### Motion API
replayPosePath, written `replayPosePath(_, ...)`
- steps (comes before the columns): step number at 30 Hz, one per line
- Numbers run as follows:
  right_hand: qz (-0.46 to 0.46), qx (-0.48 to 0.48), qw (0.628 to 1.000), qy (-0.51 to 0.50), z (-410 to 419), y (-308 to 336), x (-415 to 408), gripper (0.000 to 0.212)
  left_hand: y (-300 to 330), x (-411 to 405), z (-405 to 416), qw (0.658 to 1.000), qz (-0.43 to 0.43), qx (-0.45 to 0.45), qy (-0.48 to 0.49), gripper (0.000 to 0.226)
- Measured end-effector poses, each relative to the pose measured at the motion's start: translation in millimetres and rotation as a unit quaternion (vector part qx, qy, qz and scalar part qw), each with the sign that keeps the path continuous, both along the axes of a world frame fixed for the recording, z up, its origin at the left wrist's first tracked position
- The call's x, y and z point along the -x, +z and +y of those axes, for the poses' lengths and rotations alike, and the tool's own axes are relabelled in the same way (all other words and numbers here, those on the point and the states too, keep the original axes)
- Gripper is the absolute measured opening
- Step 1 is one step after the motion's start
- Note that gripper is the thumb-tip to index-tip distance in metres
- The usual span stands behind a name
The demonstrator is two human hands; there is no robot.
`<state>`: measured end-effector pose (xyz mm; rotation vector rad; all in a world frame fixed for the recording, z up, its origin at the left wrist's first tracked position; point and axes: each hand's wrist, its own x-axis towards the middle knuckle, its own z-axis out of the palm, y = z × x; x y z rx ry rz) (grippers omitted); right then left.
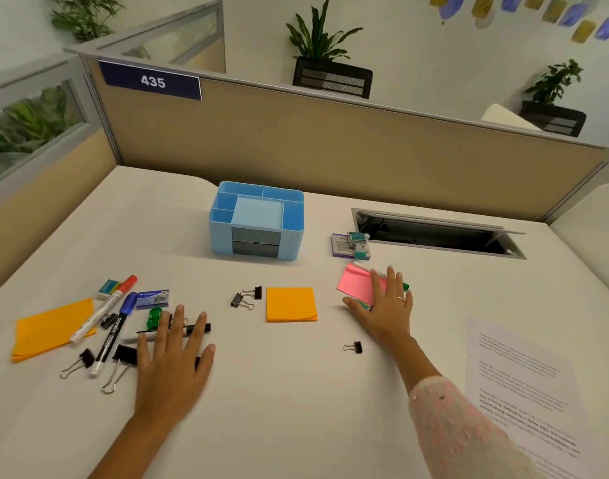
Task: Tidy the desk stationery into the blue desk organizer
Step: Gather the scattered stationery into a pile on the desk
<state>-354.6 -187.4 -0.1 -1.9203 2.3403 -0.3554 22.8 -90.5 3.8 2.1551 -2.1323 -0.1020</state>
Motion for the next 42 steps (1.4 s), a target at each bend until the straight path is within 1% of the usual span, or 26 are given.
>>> replayPosePath(6,0.013,-0.045,0.998,0.045,-17,-1,5,0.095,1,1,-1,1.000,0.003,-0.018,0.010,0.065)
replayPosePath(13,0.022,-0.030,0.998,0.056,6,-7,-34,0.085,3,1,-2,0.999,0.017,-0.029,0.012,0.065)
replayPosePath(17,0.015,-0.032,0.999,0.039,18,-5,-65,0.084,9,1,0,0.999,0.029,-0.036,0.010,0.068)
replayPosePath(22,-0.009,-0.011,1.000,-0.016,38,-4,-113,0.087,15,2,1,0.998,0.052,-0.043,0.006,0.069)
replayPosePath(26,-0.022,-0.020,0.999,-0.024,49,-3,-162,0.089,21,-6,2,0.998,0.052,-0.037,-0.018,0.069)
replayPosePath(30,-0.032,-0.025,0.999,-0.009,50,-3,-212,0.089,26,-41,-3,0.999,0.036,0.003,-0.027,0.061)
replayPosePath(33,-0.040,-0.032,0.999,0.000,46,-4,-245,0.087,27,-95,-10,0.999,0.036,0.019,0.029,0.063)
replayPosePath(35,-0.049,-0.034,0.998,-0.001,43,-5,-264,0.085,25,-135,-13,0.996,0.048,0.013,0.078,0.063)
replayPosePath(37,-0.053,-0.036,0.998,-0.009,40,-5,-282,0.082,22,-168,-14,0.994,0.054,-0.012,0.099,0.064)
replayPosePath(39,-0.058,-0.041,0.997,-0.015,36,-4,-301,0.079,18,-187,-13,0.994,0.061,-0.031,0.091,0.066)
replayPosePath(42,-0.067,-0.050,0.996,-0.007,31,-3,-332,0.078,15,-192,-9,0.995,0.064,-0.032,0.070,0.067)
